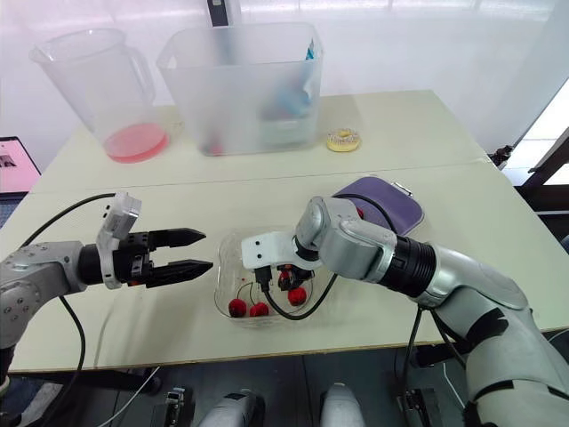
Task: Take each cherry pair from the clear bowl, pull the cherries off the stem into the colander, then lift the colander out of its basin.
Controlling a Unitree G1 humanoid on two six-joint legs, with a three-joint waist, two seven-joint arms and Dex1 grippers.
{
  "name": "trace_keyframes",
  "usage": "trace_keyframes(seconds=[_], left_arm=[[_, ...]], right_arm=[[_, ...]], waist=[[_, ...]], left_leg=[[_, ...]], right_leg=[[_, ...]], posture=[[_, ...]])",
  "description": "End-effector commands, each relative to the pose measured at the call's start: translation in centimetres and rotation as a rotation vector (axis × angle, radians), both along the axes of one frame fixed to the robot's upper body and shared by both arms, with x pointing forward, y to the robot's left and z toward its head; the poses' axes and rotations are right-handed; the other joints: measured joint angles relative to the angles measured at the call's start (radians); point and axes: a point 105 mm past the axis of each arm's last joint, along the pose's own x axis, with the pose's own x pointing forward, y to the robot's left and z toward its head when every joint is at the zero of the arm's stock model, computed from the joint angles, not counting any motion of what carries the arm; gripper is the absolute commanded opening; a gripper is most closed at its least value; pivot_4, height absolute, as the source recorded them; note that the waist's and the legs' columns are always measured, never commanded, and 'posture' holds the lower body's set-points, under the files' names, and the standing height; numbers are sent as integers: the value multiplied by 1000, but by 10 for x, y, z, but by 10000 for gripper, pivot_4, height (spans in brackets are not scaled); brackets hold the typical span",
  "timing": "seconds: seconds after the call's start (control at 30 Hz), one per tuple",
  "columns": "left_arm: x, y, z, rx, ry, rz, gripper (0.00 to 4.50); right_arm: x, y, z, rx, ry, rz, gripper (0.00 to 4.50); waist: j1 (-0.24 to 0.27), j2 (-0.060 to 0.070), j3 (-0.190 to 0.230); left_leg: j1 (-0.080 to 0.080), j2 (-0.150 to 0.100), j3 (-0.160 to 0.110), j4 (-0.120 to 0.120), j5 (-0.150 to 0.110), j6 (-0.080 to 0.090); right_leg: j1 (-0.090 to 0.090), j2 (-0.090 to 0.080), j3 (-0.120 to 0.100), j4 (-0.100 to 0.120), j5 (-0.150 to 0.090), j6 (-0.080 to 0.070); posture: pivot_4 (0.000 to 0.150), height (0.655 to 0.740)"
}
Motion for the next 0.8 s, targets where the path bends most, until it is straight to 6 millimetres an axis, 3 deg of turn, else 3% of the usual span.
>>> trace_keyframes(seconds=[0.03, 0.2, 0.53, 0.7, 0.8], left_arm=[[-2, -4, 9, 6, -55, -20, 45000], [-2, -5, 9, 4, -58, -18, 45000], [-1, -3, 7, -1, -55, 0, 45000], [-3, -1, 6, 0, -52, 8, 45000], [-3, -2, 6, -4, -52, 9, 45000]], right_arm=[[0, 3, 3, 0, -24, 21, 9204], [-1, 5, 3, 3, -32, 43, 9204], [4, 41, 19, -39, -196, 352, 9204], [7, 46, 23, -47, -228, 401, 9204], [11, 48, 28, -18, -252, 393, 18069]], waist=[[0, 0, 0], [0, 0, 0], [-7, 0, 0], [-10, 0, 0], [-12, 0, 0]], left_leg=[[0, 0, 0, 0, 0, 0], [0, 0, 0, 0, 0, 0], [0, 0, 0, 0, 0, 0], [0, 0, -1, 0, 0, 0], [0, 0, -1, 0, 0, 0]], right_leg=[[0, 0, 0, 0, 0, 0], [0, 0, 0, 0, 0, 0], [0, 0, 0, 0, 0, 0], [0, 0, 0, 0, 0, 0], [0, 0, 0, 0, 0, 0]], posture=[[1500, 7400], [1500, 7400], [1500, 7400], [1500, 7400], [1500, 7400]])
